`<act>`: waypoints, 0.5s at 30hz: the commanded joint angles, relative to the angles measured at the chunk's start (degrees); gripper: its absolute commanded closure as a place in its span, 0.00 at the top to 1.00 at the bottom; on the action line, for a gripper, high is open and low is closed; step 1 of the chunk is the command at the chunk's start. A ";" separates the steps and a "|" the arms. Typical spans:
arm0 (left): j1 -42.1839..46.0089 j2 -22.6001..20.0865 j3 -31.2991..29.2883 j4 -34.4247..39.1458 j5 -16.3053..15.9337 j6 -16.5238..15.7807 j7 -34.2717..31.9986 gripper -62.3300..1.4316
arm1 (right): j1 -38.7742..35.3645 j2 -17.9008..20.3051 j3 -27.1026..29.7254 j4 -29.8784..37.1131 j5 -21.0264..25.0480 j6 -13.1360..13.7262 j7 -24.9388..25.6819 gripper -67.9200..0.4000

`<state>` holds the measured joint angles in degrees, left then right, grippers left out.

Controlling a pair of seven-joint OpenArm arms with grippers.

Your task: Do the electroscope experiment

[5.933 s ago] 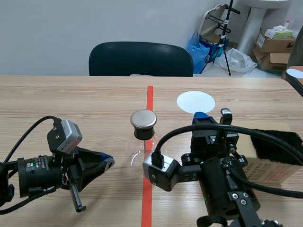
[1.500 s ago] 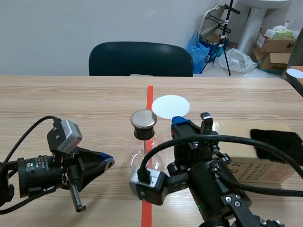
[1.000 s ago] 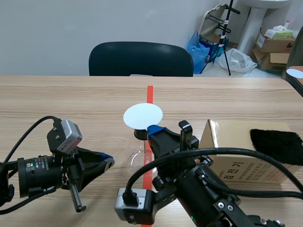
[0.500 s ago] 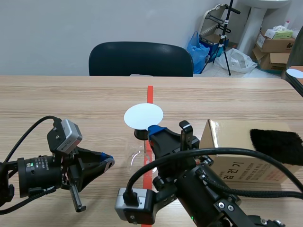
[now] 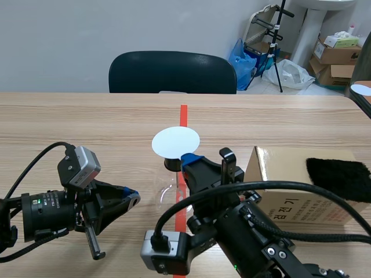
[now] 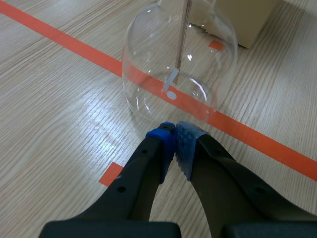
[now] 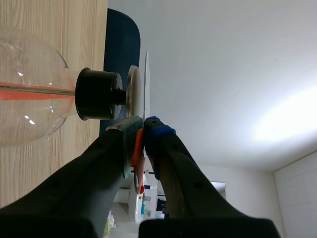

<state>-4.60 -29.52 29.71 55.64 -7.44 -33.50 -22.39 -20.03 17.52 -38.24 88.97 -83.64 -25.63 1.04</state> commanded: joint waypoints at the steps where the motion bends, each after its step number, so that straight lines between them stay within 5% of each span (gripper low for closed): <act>1: -0.17 0.28 -0.15 1.25 -0.42 -0.13 -0.74 0.07 | 0.20 0.39 0.35 0.42 -0.06 -0.46 -0.24 0.02; 8: -0.17 0.28 -0.15 1.25 -0.42 -0.13 -0.74 0.07 | 0.20 0.39 0.35 0.42 -0.06 -0.46 -2.93 0.02; 15: -0.17 0.28 -0.15 1.25 -0.42 -0.13 -0.74 0.07 | 0.20 0.42 0.35 0.42 -0.06 -0.46 -11.67 0.02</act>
<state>-4.60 -29.52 29.71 55.64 -7.44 -33.50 -22.39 -20.03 17.50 -38.24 88.97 -83.64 -25.65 -9.98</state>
